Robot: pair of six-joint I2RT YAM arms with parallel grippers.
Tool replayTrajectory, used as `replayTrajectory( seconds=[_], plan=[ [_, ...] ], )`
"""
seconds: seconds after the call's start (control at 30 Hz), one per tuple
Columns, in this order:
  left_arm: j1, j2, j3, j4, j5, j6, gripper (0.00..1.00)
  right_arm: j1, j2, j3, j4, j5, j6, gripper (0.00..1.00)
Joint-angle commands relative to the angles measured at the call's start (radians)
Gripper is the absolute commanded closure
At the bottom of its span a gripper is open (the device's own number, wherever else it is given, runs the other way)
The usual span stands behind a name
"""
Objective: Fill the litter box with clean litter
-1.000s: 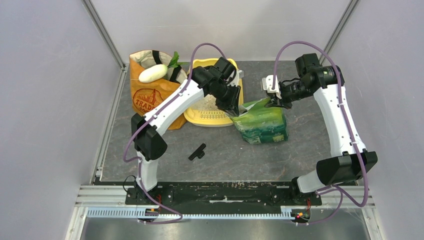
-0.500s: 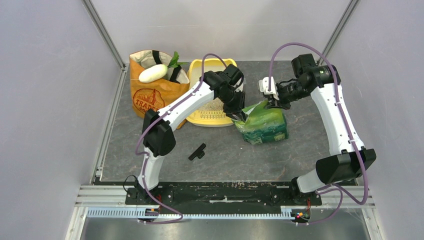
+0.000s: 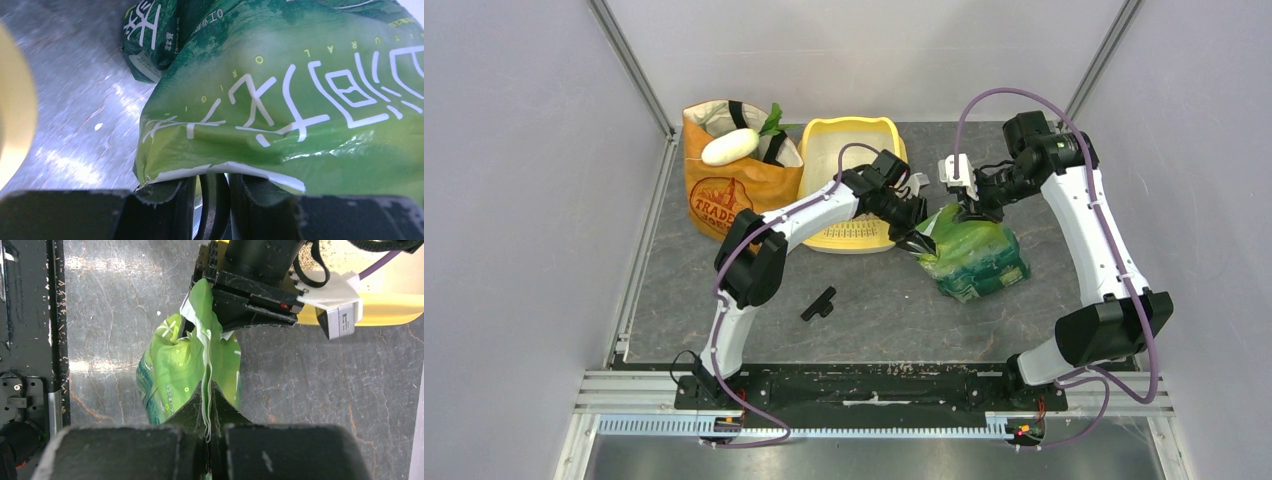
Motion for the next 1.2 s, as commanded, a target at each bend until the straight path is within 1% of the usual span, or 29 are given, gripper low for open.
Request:
replayTrajectory(
  seconds=[0.0, 0.1, 0.13, 0.2, 0.27, 0.3, 0.37, 0.4, 0.5, 0.6, 0.73, 0.77, 0.83, 0.9, 0.97, 1.17],
  plan=[
    [-0.022, -0.031, -0.139, 0.423, 0.116, -0.158, 0.98, 0.031, -0.074, 0.017, 0.078, -0.186, 0.057, 1.00],
    [-0.020, -0.066, -0.280, 0.845, 0.222, -0.372, 0.98, 0.032, -0.090, 0.010, 0.080, -0.192, 0.078, 1.00],
    [-0.021, -0.064, -0.311, 0.994, 0.246, -0.462, 0.98, 0.033, -0.094, 0.008, 0.080, -0.192, 0.082, 1.00],
    [-0.021, -0.044, -0.346, 1.237, 0.277, -0.634, 0.98, 0.033, -0.098, 0.009, 0.085, -0.193, 0.096, 1.00],
    [-0.021, -0.018, -0.359, 1.445, 0.284, -0.802, 0.98, 0.032, -0.103, 0.012, 0.084, -0.192, 0.105, 1.00],
    [-0.022, -0.004, -0.355, 1.524, 0.281, -0.880, 0.98, 0.033, -0.104, 0.014, 0.085, -0.191, 0.109, 1.00],
    [-0.023, 0.018, -0.335, 1.662, 0.279, -0.980, 0.98, 0.034, -0.107, 0.014, 0.082, -0.188, 0.115, 1.00],
    [-0.024, 0.021, -0.327, 1.685, 0.279, -0.997, 0.98, 0.033, -0.110, 0.010, 0.083, -0.186, 0.116, 1.00],
    [-0.021, 0.002, -0.334, 1.710, 0.298, -0.998, 0.98, 0.033, -0.113, 0.007, 0.081, -0.172, 0.120, 1.00],
    [-0.002, -0.036, -0.390, 1.699, 0.309, -0.989, 0.98, 0.023, -0.119, 0.005, 0.082, -0.147, 0.121, 1.00],
    [0.046, -0.103, -0.468, 1.682, 0.325, -0.980, 0.98, -0.028, -0.121, 0.015, 0.077, -0.152, 0.133, 1.00],
    [0.055, -0.127, -0.477, 1.644, 0.336, -0.949, 0.98, -0.039, -0.121, 0.017, 0.076, -0.150, 0.130, 1.00],
    [0.070, -0.188, -0.496, 1.505, 0.344, -0.836, 0.98, -0.068, -0.117, 0.026, 0.075, -0.149, 0.133, 1.00],
    [0.083, -0.252, -0.502, 1.330, 0.339, -0.690, 0.98, -0.103, -0.112, 0.042, 0.060, -0.152, 0.118, 1.00],
    [0.092, -0.298, -0.504, 1.223, 0.339, -0.600, 0.98, -0.130, -0.112, 0.049, 0.049, -0.156, 0.098, 1.00],
    [0.166, -0.368, -0.579, 1.176, 0.328, -0.597, 0.98, -0.151, -0.127, 0.052, 0.014, -0.166, 0.048, 1.00]
  ],
)
